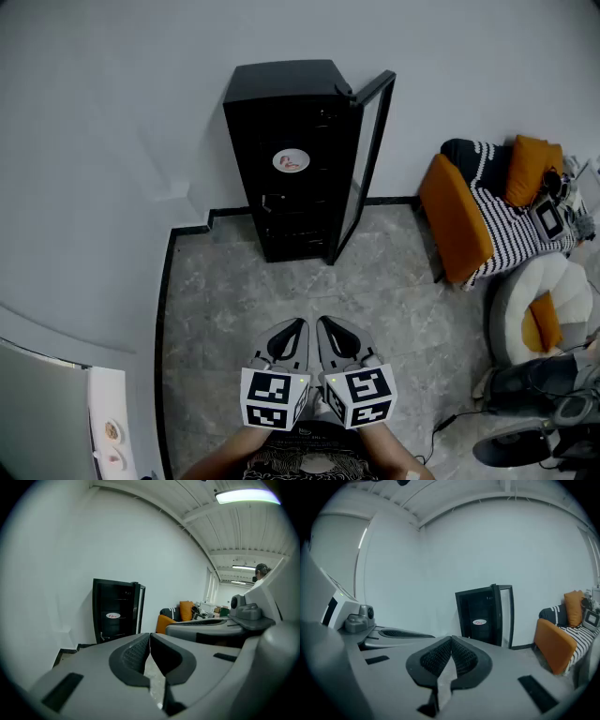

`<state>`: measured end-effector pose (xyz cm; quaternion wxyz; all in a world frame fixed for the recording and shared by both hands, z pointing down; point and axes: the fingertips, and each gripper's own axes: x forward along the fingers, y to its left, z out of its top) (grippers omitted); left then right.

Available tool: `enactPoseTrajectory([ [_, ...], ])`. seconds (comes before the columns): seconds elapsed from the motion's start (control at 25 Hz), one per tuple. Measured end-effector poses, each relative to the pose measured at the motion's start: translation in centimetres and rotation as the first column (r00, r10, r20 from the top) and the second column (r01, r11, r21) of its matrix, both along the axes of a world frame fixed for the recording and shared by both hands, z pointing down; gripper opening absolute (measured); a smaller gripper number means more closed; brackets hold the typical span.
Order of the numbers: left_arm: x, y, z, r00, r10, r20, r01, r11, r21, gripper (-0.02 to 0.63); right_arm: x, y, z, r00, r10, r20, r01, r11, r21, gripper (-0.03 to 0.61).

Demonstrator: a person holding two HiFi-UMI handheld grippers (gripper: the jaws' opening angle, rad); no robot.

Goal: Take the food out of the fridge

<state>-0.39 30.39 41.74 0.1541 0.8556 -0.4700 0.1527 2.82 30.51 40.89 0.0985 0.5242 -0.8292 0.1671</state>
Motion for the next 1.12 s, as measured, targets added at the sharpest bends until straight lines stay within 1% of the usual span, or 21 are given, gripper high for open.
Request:
enactPoseTrajectory([
  [0.24, -2.6, -1.1, 0.5, 1.000, 0.019, -0.012, -0.019, 1.000, -0.014, 0.017, -2.6, -1.1, 0.5, 1.000, 0.024, -0.008, -0.025, 1.000, -0.009, 0.023],
  [0.56, -6.8, -4.4, 1.2, 0.999, 0.038, -0.032, -0.039, 0.999, -0.027, 0.017, -6.8, -4.0, 0.5, 0.998, 0.050, -0.034, -0.050, 0.999, -0.012, 0.023],
  [0.72, -8.4, -6.1, 1.3, 0.998, 0.033, -0.047, -0.035, 0.999, -0.031, 0.017, -8.3, -5.7, 0.6, 0.998, 0.046, -0.044, -0.046, 0.999, -0.013, 0.022],
  [0.92, -9.6, -8.4, 1.1, 0.998, 0.015, -0.061, -0.016, 1.000, -0.026, 0.017, -9.4, -7.9, 0.7, 0.998, 0.033, -0.050, -0.033, 0.999, -0.012, 0.022],
  [1.12, -9.5, -11.2, 1.8, 0.998, 0.001, -0.065, -0.003, 0.999, -0.039, 0.017, -9.4, -10.6, 1.4, 0.999, 0.020, -0.046, -0.021, 1.000, -0.019, 0.023],
])
